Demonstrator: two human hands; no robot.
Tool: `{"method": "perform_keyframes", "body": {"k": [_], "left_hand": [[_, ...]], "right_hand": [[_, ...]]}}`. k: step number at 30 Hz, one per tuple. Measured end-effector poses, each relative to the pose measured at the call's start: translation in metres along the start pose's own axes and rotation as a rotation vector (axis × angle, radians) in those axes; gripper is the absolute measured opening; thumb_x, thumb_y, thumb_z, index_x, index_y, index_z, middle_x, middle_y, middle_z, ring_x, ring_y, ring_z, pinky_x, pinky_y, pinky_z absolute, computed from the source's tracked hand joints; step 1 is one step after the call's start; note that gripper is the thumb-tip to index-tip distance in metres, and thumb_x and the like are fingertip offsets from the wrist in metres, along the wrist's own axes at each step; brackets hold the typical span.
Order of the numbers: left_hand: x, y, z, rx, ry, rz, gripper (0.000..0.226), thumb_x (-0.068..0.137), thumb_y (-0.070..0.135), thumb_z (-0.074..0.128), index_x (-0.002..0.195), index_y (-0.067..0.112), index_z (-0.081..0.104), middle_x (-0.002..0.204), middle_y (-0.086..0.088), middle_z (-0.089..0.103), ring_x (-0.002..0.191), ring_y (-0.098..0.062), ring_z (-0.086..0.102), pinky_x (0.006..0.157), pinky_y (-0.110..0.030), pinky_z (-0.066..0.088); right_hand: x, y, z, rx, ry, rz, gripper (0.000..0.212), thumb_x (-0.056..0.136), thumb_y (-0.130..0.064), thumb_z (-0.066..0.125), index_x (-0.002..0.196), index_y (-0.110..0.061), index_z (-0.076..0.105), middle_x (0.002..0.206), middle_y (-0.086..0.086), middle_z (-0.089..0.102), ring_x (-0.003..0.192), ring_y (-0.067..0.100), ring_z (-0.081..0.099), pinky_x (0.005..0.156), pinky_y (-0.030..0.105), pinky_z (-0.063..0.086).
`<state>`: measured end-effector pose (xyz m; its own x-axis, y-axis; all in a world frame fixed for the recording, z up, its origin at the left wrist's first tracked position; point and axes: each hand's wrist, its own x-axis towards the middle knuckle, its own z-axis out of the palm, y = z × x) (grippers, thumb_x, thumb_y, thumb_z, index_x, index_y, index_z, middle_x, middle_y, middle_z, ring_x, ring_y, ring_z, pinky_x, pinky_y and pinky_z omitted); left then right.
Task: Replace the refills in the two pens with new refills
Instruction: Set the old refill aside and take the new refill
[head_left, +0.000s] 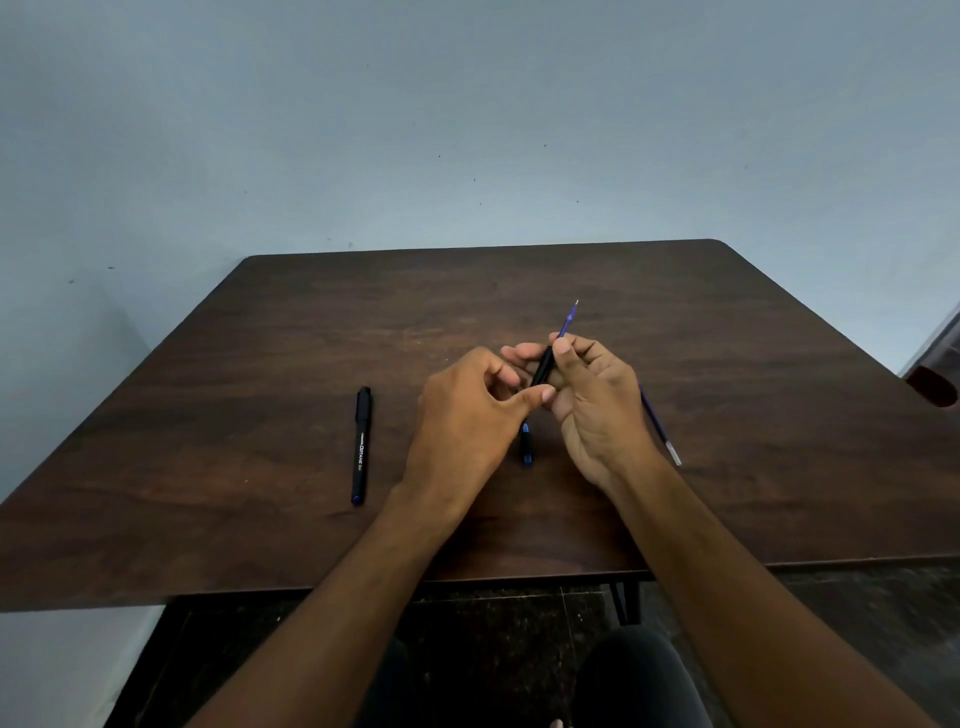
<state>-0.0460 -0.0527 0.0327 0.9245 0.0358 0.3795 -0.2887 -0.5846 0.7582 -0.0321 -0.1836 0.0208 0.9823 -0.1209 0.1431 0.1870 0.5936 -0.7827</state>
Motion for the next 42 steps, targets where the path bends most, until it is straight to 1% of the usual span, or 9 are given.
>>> {"method": "perform_keyframes", "body": {"k": [3, 5, 10, 13, 17, 20, 24, 28, 42], "left_hand": [[0.002, 0.0, 0.003, 0.058, 0.004, 0.059, 0.029, 0.073, 0.04, 0.088, 0.091, 0.03, 0.068, 0.08, 0.017, 0.065, 0.075, 0.001, 0.062, 0.064, -0.011, 0.048], [0.003, -0.003, 0.002, 0.094, 0.024, 0.103, 0.028, 0.075, 0.035, 0.088, 0.096, 0.025, 0.073, 0.085, 0.015, 0.068, 0.079, -0.002, 0.063, 0.07, -0.02, 0.052], [0.007, -0.009, -0.007, 0.13, -0.006, 0.202, 0.016, 0.083, 0.03, 0.081, 0.098, 0.026, 0.078, 0.085, 0.016, 0.069, 0.076, 0.0, 0.059, 0.076, -0.026, 0.05], [0.005, -0.013, -0.012, 0.192, -0.015, 0.257, 0.013, 0.086, 0.031, 0.077, 0.099, 0.026, 0.078, 0.086, 0.018, 0.067, 0.078, -0.001, 0.056, 0.075, -0.021, 0.044], [0.003, -0.017, -0.016, 0.284, 0.014, 0.32, 0.011, 0.087, 0.029, 0.076, 0.095, 0.022, 0.078, 0.082, 0.008, 0.069, 0.08, -0.011, 0.05, 0.067, -0.014, 0.032], [0.002, -0.019, -0.02, 0.299, 0.026, 0.39, 0.01, 0.086, 0.026, 0.076, 0.093, 0.019, 0.078, 0.077, 0.006, 0.067, 0.078, -0.013, 0.049, 0.067, -0.017, 0.036], [0.0, -0.025, -0.025, 0.33, 0.056, 0.467, 0.014, 0.087, 0.021, 0.076, 0.097, 0.012, 0.078, 0.079, 0.001, 0.069, 0.078, -0.017, 0.055, 0.069, -0.034, 0.047], [-0.001, -0.032, -0.026, 0.383, 0.094, 0.524, 0.015, 0.086, 0.02, 0.076, 0.096, 0.01, 0.078, 0.081, 0.0, 0.072, 0.079, -0.017, 0.057, 0.069, -0.033, 0.049], [-0.002, -0.042, -0.024, 0.269, 0.182, 0.437, 0.008, 0.08, 0.017, 0.079, 0.085, 0.012, 0.076, 0.077, 0.004, 0.068, 0.076, -0.016, 0.053, 0.067, -0.032, 0.047]], "right_hand": [[-0.003, -0.003, 0.004, 0.054, -0.039, 0.029, 0.011, 0.106, -0.006, 0.044, 0.1, -0.004, 0.053, 0.097, 0.023, 0.075, 0.096, 0.037, 0.074, 0.069, 0.039, 0.062], [-0.004, -0.002, 0.004, 0.064, -0.046, 0.041, 0.009, 0.105, -0.006, 0.045, 0.1, -0.003, 0.052, 0.1, 0.026, 0.074, 0.095, 0.037, 0.075, 0.066, 0.036, 0.061], [-0.002, -0.002, 0.001, 0.025, -0.053, 0.062, 0.007, 0.104, -0.009, 0.049, 0.102, -0.003, 0.053, 0.113, 0.033, 0.069, 0.108, 0.045, 0.069, 0.078, 0.045, 0.061], [-0.002, -0.002, -0.001, 0.0, -0.033, 0.076, 0.006, 0.102, -0.009, 0.053, 0.101, -0.003, 0.055, 0.114, 0.032, 0.069, 0.108, 0.044, 0.069, 0.087, 0.053, 0.058], [-0.001, -0.003, -0.001, -0.051, 0.015, 0.066, 0.006, 0.099, -0.006, 0.059, 0.097, -0.001, 0.061, 0.102, 0.025, 0.071, 0.102, 0.042, 0.071, 0.087, 0.053, 0.059], [0.0, -0.004, -0.002, -0.073, 0.054, 0.06, 0.005, 0.096, -0.006, 0.062, 0.093, -0.002, 0.065, 0.092, 0.018, 0.07, 0.094, 0.033, 0.07, 0.082, 0.045, 0.061], [0.001, -0.002, -0.004, -0.1, 0.069, 0.034, 0.006, 0.095, -0.006, 0.064, 0.09, -0.002, 0.066, 0.085, 0.016, 0.069, 0.087, 0.032, 0.069, 0.079, 0.043, 0.061], [0.002, -0.003, -0.006, -0.073, 0.099, -0.008, 0.006, 0.094, -0.005, 0.065, 0.09, -0.001, 0.067, 0.082, 0.016, 0.069, 0.08, 0.028, 0.07, 0.074, 0.04, 0.061], [0.009, -0.013, -0.012, -0.044, 0.312, -0.189, 0.01, 0.099, -0.009, 0.06, 0.096, 0.0, 0.063, 0.081, 0.017, 0.07, 0.071, 0.027, 0.071, 0.068, 0.039, 0.061]]}}
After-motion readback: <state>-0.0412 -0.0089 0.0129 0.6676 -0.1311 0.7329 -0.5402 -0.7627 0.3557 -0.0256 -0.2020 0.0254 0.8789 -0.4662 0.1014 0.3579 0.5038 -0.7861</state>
